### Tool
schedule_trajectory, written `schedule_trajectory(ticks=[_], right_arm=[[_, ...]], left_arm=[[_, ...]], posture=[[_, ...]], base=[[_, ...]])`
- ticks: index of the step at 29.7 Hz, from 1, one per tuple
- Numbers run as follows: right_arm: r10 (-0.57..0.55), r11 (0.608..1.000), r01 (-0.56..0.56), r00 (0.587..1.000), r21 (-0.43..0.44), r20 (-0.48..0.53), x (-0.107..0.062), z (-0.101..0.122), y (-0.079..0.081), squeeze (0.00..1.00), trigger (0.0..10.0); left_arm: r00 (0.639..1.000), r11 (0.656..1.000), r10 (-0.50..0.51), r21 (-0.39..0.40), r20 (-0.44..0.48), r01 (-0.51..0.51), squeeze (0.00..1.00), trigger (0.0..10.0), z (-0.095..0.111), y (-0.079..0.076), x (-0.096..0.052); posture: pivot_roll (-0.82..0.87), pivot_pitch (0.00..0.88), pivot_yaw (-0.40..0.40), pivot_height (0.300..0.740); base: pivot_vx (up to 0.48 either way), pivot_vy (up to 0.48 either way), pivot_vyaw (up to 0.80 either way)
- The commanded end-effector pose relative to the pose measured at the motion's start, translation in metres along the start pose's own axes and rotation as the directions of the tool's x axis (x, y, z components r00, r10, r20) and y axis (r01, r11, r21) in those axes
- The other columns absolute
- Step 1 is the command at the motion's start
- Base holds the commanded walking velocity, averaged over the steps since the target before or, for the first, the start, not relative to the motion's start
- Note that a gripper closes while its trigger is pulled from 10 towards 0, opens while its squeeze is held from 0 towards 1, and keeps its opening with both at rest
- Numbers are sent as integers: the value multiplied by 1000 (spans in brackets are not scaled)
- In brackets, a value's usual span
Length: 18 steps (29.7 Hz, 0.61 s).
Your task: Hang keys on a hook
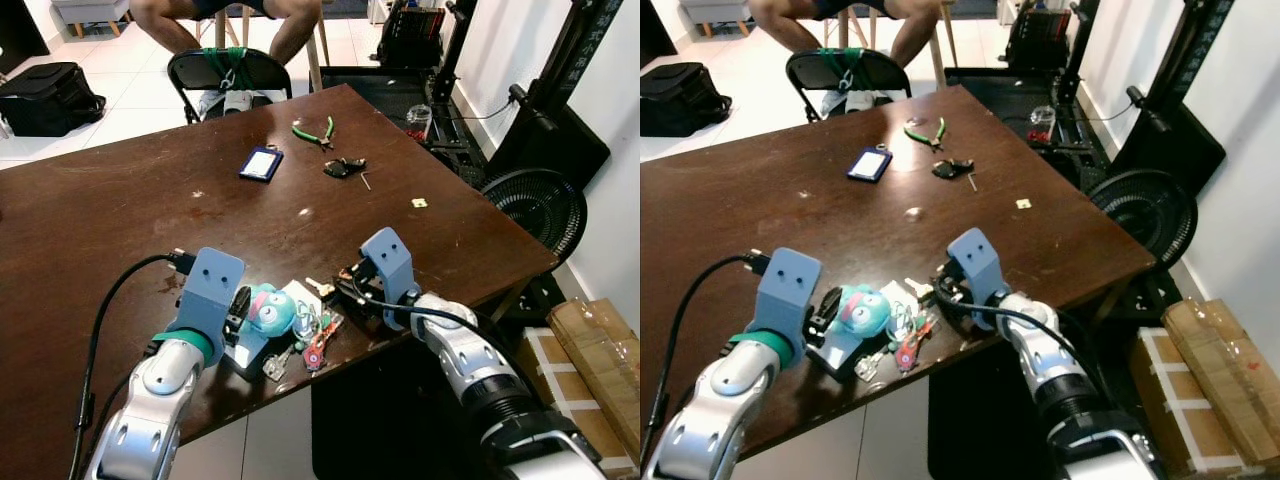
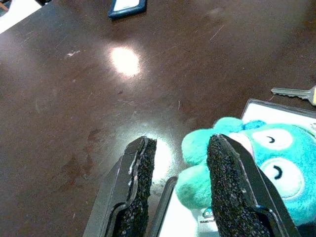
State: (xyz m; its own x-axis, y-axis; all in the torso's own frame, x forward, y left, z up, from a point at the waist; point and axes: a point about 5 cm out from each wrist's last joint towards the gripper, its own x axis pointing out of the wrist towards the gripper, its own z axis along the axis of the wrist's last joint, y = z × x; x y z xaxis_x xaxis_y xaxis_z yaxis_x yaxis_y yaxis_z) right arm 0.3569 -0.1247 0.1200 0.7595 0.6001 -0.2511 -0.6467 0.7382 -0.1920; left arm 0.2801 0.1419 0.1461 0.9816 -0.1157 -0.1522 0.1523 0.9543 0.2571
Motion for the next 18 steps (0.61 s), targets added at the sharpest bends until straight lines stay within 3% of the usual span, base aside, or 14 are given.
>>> schedule_trajectory(ticks=[1,4,5,6,7,8,9,15,16,18], right_arm=[[17,1000,-17,999,-8,-29,2,-6,4,0,10000],[20,1000,-21,999,-19,-35,2,-7,5,0,10000],[21,1000,-22,999,-20,-35,2,-8,5,0,8745],[22,1000,-22,999,-20,-35,3,-8,6,0,8745],[19,1000,-20,999,-19,-31,3,-8,5,0,5765],[19,1000,-20,999,-19,-31,3,-8,5,0,5765],[15,1000,-15,1000,-17,-26,3,-7,5,0,4980],[5,1000,-5,1000,-13,-12,4,-4,3,0,4118],[-3,1000,3,1000,-9,-3,4,-3,2,0,1569],[-9,1000,9,1000,-5,7,4,-1,0,0,1216]], left_arm=[[1000,1000,-8,1,-16,8,0,10000,-2,0,0],[1000,1000,-8,1,-16,8,0,10000,-2,0,0],[1000,1000,-7,0,-15,7,0,10000,-1,0,0],[1000,1000,-7,-1,-15,7,0,10000,-1,0,0],[1000,1000,-7,-1,-14,7,0,10000,-1,0,0],[1000,1000,-7,-1,-14,7,0,10000,-1,0,0],[1000,1000,-7,-1,-14,7,0,10000,-1,0,0],[1000,1000,-8,-2,-12,8,0,10000,0,0,0],[1000,1000,-8,-2,-11,8,0,10000,0,0,1],[1000,1000,-9,-2,-10,9,0,10000,0,-1,1]], posture=[[-29,81,122,740],[-28,81,122,740],[-28,81,123,740],[-28,80,123,740],[-28,80,123,740],[-28,80,123,740],[-28,79,124,740],[-30,77,125,740],[-30,76,125,740],[-32,75,126,740]], base=[[0,0,0],[0,0,0],[0,0,0],[0,0,0],[0,0,0],[0,0,0],[0,0,0],[0,0,0],[0,0,0],[0,0,0]])
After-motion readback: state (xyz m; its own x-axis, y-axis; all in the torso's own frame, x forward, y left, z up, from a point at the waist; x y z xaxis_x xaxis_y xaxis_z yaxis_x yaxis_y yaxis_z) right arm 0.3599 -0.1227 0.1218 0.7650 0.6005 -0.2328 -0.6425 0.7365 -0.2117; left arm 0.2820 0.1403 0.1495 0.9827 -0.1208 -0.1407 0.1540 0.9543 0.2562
